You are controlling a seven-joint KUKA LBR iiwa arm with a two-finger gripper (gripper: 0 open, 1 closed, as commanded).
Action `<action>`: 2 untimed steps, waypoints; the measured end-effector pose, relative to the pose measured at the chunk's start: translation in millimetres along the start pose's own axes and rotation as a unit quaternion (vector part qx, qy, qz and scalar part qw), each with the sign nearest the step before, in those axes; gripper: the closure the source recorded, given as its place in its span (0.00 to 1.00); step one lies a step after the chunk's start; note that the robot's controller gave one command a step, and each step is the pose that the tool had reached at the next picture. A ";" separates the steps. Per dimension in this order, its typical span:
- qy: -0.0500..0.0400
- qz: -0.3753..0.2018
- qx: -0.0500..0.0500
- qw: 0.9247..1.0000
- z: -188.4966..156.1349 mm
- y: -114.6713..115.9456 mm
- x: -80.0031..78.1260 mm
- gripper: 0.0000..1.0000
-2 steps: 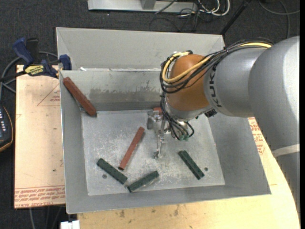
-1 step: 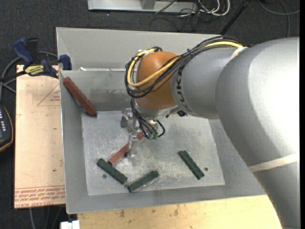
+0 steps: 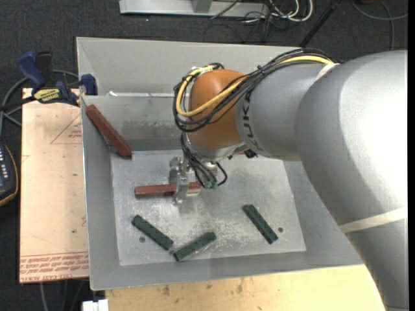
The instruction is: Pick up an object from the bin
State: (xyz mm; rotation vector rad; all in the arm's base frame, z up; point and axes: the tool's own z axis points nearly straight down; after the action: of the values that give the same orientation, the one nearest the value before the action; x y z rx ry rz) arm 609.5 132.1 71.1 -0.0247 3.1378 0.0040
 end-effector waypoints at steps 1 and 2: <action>-0.003 -0.152 0.000 0.988 -104.7 15.8 -1.1 1.00; 0.002 -0.278 0.000 0.961 3.3 5.3 -13.3 1.00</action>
Offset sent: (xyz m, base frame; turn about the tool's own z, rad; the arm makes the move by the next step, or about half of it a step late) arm -0.0014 0.0141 0.1016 -0.3050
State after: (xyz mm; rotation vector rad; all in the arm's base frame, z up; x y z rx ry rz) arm 622.7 137.6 67.9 -0.8965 3.0110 0.0033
